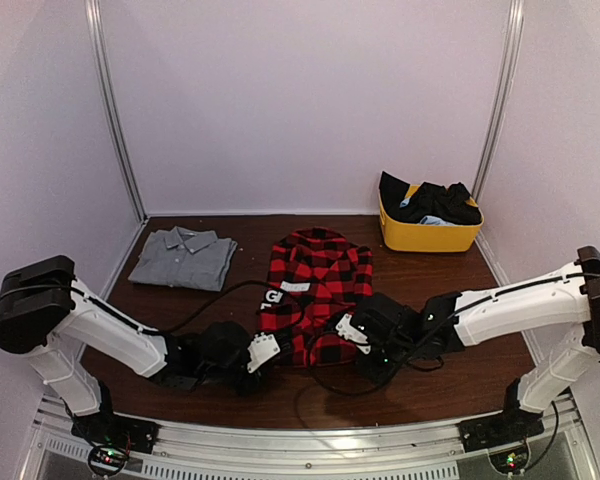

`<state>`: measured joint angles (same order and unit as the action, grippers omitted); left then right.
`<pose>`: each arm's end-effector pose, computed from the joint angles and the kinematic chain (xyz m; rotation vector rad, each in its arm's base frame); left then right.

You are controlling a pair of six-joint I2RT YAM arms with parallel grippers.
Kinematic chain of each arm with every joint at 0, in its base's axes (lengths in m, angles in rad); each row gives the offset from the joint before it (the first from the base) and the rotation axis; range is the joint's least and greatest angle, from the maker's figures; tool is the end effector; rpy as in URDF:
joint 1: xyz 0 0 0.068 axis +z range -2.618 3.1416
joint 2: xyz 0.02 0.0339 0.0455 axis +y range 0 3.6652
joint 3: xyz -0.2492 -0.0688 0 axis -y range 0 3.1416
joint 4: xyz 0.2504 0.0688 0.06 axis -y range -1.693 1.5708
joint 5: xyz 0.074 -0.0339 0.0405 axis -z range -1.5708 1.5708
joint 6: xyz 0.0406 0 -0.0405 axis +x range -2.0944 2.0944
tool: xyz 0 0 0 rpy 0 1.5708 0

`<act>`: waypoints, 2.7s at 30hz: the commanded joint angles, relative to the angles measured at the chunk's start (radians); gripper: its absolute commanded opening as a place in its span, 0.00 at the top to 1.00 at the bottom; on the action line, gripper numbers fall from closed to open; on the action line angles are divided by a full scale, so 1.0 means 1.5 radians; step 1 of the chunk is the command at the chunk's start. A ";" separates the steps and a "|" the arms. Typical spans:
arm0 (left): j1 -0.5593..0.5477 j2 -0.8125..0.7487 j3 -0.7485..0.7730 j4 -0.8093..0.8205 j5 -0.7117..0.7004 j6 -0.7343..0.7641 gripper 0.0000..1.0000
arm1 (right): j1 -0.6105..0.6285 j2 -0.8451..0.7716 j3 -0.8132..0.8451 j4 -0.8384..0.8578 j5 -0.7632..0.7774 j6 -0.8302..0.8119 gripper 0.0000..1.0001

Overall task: Fold and stack the long sleeve shirts
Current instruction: Pick up the 2/3-rectangle-folded shirt from the center of the board, then fold the 2/3-rectangle-folded shirt at the center of the board.

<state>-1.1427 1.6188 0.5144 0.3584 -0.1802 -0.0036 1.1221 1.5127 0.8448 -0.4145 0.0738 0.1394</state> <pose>0.1236 -0.2534 0.0884 1.1788 2.0118 -0.3759 0.1298 0.2627 0.1532 -1.2461 2.3810 0.3148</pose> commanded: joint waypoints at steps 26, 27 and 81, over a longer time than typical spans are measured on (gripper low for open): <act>-0.241 -0.288 0.160 -0.471 0.146 -0.343 1.00 | 0.245 -0.317 -0.102 -0.039 -0.126 0.296 1.00; -0.217 -0.302 0.166 -0.469 0.152 -0.326 1.00 | 0.239 -0.317 -0.087 -0.048 -0.116 0.283 1.00; 0.331 0.332 0.677 -0.423 0.280 -0.136 1.00 | -0.466 0.157 0.166 0.046 -0.441 -0.032 0.55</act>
<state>-0.6582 2.0983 1.5002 -0.3222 0.2466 -0.1886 0.4313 1.7641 1.0969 -0.4061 -0.5503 0.0788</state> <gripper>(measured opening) 0.031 0.410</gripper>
